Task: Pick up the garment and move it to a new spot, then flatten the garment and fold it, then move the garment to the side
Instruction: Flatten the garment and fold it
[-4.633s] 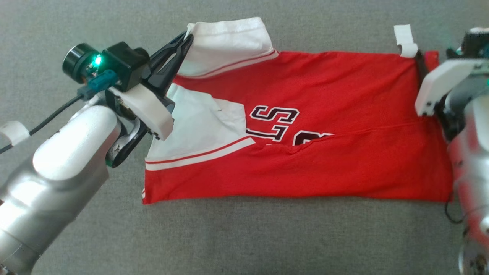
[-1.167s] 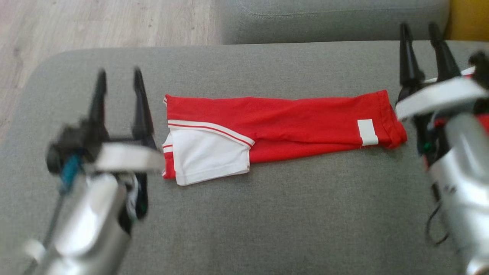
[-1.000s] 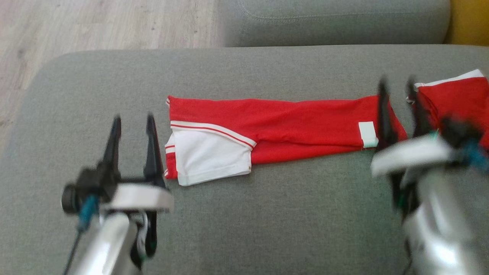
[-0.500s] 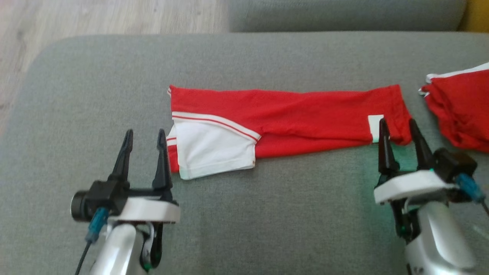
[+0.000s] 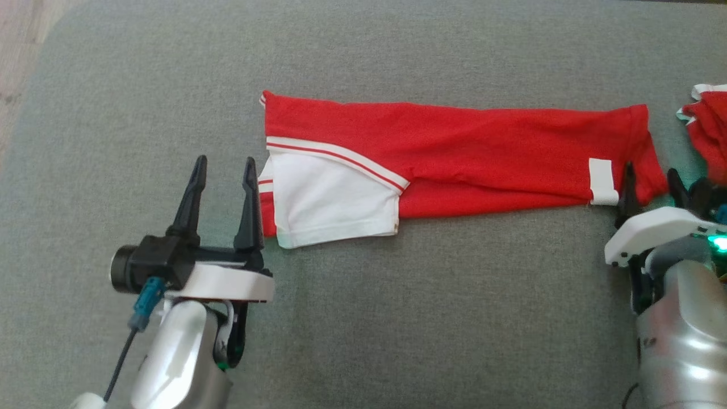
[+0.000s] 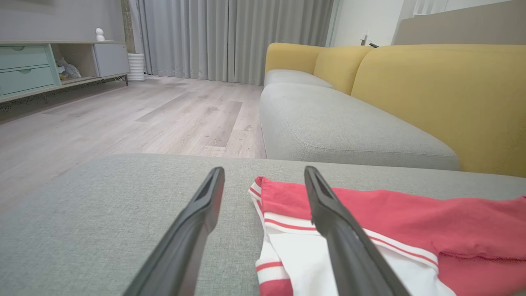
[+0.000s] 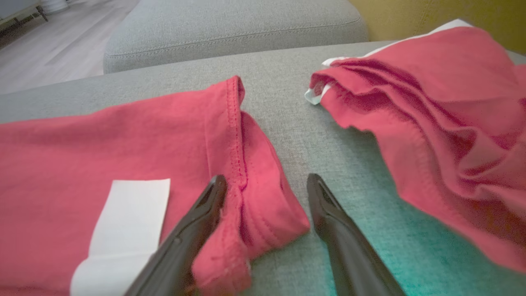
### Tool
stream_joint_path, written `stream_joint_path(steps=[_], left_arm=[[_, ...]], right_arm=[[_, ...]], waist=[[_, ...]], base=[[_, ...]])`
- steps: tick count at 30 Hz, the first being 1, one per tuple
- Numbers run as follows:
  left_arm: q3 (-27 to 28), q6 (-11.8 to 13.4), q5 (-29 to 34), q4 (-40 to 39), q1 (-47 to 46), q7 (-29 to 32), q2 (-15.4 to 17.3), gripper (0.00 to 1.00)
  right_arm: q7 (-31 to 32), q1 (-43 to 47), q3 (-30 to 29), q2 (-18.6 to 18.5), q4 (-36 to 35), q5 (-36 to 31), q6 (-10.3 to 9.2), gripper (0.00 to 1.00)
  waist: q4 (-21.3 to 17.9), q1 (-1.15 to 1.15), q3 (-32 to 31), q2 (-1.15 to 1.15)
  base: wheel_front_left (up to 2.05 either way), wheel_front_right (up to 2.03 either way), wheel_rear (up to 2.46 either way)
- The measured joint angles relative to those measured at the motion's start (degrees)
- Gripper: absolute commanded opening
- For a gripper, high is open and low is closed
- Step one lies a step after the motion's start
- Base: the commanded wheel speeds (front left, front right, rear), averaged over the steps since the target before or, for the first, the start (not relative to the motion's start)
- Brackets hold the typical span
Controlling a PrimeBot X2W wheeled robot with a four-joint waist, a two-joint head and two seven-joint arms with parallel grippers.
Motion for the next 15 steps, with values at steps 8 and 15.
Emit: stream_joint_path(steps=[8, 15], left_arm=[[1.23, -0.66, 0.59, 0.6, -0.57, 0.0, -0.14, 1.0], [1.86, -0.89, 0.62, 0.65, -0.45, 0.0, -0.3, 1.0]], right_arm=[[-0.37, -5.09, -1.12, -0.48, 7.78, -2.4, 0.0, 0.0], [-2.86, -4.97, -2.41, 0.14, 9.06, -4.41, 0.0, 0.0]], waist=[[-0.08, -0.01, -0.45, 0.0], [-2.16, -0.01, -2.53, 0.0]], base=[[0.0, 0.0, 0.0], [0.0, 0.0, 0.0]])
